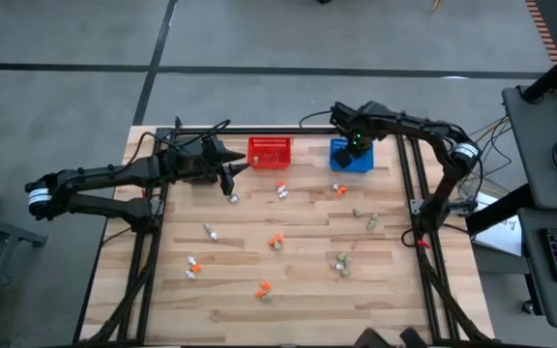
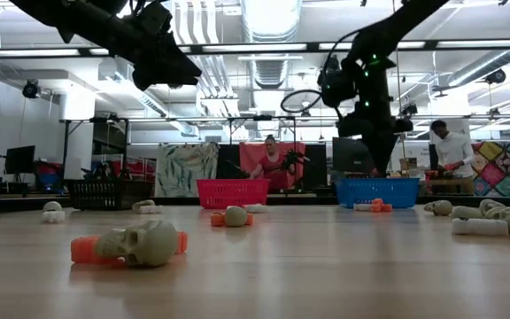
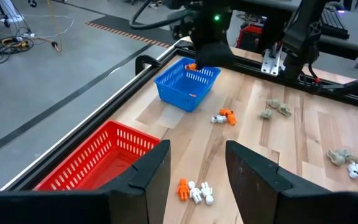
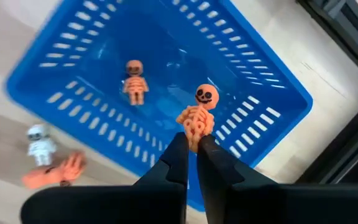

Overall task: Sort Halloween decoration
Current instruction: Put the orange skeleton toy into the blue bin, then put the white skull toy into the red bin

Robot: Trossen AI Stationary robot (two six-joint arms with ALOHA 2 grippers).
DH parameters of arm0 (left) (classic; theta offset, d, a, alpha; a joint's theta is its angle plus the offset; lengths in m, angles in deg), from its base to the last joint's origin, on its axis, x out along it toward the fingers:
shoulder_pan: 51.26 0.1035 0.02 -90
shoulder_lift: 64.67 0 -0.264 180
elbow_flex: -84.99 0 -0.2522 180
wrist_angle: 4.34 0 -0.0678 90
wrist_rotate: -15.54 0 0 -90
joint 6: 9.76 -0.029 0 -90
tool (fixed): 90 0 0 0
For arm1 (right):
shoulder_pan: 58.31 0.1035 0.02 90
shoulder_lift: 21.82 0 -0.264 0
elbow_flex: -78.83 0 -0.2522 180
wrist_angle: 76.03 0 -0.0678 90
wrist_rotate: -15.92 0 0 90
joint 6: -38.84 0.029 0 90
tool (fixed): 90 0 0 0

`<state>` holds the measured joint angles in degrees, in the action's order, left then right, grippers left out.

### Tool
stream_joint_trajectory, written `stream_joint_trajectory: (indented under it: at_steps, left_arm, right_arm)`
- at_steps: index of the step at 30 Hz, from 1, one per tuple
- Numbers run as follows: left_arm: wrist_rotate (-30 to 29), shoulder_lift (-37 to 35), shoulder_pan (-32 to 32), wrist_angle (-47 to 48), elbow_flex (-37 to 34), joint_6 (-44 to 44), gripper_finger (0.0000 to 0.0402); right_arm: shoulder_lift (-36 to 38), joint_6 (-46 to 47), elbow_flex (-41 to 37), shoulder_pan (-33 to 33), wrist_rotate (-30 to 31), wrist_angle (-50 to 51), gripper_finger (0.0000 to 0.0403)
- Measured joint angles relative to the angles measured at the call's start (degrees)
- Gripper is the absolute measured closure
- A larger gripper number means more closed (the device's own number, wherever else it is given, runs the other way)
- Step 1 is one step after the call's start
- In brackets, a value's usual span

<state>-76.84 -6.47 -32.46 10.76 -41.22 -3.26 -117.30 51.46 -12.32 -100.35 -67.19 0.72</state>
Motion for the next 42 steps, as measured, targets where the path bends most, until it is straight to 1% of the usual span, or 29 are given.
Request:
stream_joint_trajectory:
  at_steps: [5,9,16,19,26,30,35,42]
  left_arm:
    - [-0.02,0.0,0.02,-0.02,0.0,0.0,0.0265]
    - [-0.02,0.0,0.04,-0.02,-0.02,0.0,0.0265]
    - [-0.02,0.0,0.04,-0.02,-0.02,0.0,0.0265]
    - [-0.02,0.0,0.02,-0.02,-0.02,0.0,0.0265]
    - [-0.02,0.0,0.02,0.0,-0.04,0.02,0.0265]
    - [-0.01,0.0,0.02,0.02,-0.04,1.29,0.0265]
    - [0.0,0.0,-0.02,1.43,-0.05,3.45,0.0265]
    - [0.0,0.02,-1.87,6.17,-0.07,7.45,0.0265]
  right_arm:
    - [-1.99,-2.41,-0.04,-1.87,-0.89,-0.22,0.039]
    - [-3.29,-3.71,-0.07,-1.88,-0.9,-0.7,0.039]
    - [-3.42,-3.69,-0.03,-1.88,-0.9,-0.96,0.0387]
    - [-3.42,-3.69,0.17,-1.88,-0.9,-1.12,0.037]
    - [-3.42,-3.67,0.17,-1.88,-0.9,-1.59,0.0305]
    - [-3.3,-3.64,0.17,-1.88,-0.9,-1.59,0.0281]
    - [-1.33,-2.2,0.17,-1.8,-0.91,-1.59,0.0271]
    - [4.33,-0.1,0.2,0.27,-0.92,-1.99,0.0273]
